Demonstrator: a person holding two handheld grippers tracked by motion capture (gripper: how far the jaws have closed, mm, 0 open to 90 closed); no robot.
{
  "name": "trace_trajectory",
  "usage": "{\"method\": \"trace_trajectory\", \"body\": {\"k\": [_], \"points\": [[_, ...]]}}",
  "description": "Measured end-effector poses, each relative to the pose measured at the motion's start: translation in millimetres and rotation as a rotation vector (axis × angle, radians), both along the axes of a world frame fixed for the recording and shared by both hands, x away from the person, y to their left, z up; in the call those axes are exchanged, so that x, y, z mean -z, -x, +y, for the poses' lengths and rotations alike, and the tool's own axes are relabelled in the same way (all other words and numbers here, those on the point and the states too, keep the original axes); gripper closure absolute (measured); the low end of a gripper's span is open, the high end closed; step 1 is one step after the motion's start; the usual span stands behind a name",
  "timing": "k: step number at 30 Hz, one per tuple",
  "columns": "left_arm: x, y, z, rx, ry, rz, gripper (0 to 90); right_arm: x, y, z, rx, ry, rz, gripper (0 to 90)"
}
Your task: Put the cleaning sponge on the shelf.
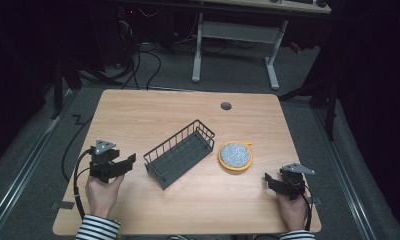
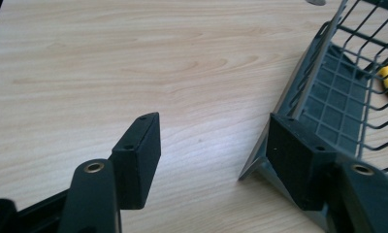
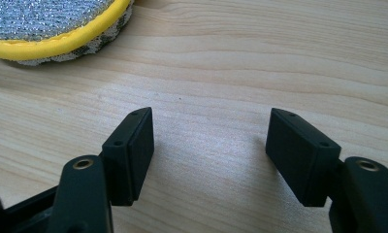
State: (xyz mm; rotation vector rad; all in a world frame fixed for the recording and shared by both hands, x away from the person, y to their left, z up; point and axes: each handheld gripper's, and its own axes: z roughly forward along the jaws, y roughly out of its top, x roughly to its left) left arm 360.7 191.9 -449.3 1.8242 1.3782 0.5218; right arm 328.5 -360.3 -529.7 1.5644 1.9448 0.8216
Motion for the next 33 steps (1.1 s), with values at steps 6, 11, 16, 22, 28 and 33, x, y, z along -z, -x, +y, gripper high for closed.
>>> {"method": "trace_trajectory", "body": {"k": [6,11,16,22,28,33], "points": [[17.0,5.7,8.2,-0.013,0.0,0.013,38.0,0.0,0.0,0.1,0.001,0.0,0.0,34.5],[32.6,7.2,12.4,0.016,0.029,-0.001,38.0,0.0,-0.1,0.0,0.001,0.001,0.0,34.6],[56.2,5.5,13.0,0.01,-0.015,0.032,38.3,0.0,-0.3,0.0,0.002,0.001,-0.001,34.6],[68.9,3.8,16.1,-0.034,-0.014,0.05,38.4,0.0,-0.4,0.1,0.003,0.001,0.0,34.6],[78.4,-0.1,19.0,-0.079,-0.038,0.066,38.2,-0.2,0.0,0.1,-0.008,-0.009,0.0,37.5],[83.4,-3.3,19.8,-0.106,-0.052,0.063,38.2,-0.2,0.0,0.1,-0.007,-0.008,0.0,37.5]]}}
